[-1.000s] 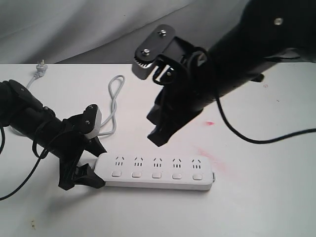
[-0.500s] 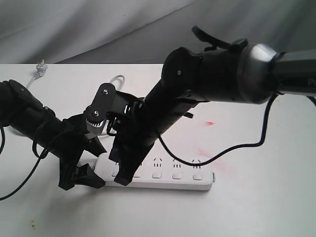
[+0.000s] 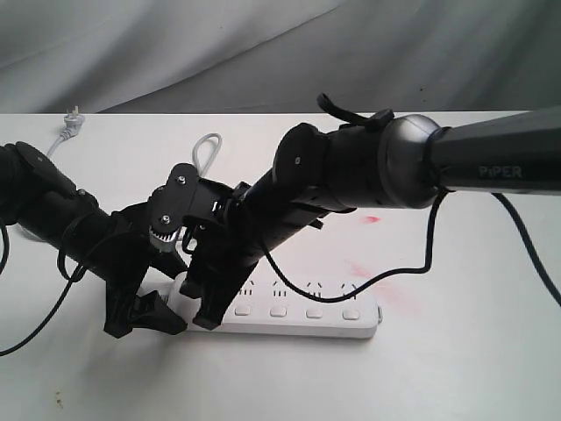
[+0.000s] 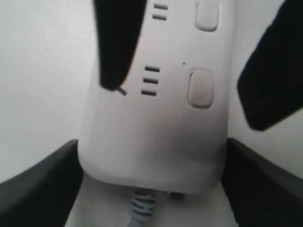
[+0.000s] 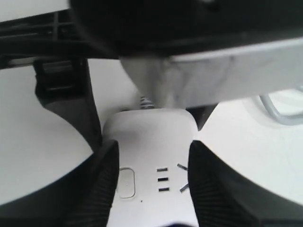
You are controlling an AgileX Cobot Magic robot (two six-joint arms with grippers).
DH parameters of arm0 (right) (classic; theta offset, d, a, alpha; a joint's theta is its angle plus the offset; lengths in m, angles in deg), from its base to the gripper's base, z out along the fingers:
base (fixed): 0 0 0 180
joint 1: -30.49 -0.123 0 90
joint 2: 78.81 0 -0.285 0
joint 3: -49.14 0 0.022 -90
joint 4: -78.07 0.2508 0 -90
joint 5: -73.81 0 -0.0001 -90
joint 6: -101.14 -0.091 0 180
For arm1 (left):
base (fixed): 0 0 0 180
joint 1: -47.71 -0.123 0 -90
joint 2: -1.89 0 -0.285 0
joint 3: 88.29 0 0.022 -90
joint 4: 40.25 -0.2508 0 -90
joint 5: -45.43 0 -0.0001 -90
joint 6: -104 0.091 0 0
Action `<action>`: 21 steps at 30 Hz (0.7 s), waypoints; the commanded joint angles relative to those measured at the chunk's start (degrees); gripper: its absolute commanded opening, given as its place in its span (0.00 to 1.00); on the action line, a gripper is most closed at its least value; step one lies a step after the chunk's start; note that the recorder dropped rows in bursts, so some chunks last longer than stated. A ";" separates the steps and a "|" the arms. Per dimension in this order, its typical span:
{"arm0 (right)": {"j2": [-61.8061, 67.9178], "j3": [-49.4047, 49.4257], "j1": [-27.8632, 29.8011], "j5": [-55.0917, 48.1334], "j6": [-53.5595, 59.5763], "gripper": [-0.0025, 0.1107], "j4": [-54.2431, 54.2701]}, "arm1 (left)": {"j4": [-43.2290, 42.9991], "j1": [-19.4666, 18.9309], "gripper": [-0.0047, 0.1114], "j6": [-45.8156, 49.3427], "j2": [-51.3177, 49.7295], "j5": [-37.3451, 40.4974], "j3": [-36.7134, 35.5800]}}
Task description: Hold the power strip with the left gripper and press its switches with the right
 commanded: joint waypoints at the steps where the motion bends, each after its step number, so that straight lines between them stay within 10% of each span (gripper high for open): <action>1: 0.29 0.56 -0.08 3.98 6.32 0.43 2.99 | 0.47 -0.13 0.47 -0.08 0.01 0.77 0.17; 21: 2.16 3.75 -0.41 7.33 9.22 0.43 6.11 | 0.47 -0.13 0.47 -0.08 0.01 0.77 0.17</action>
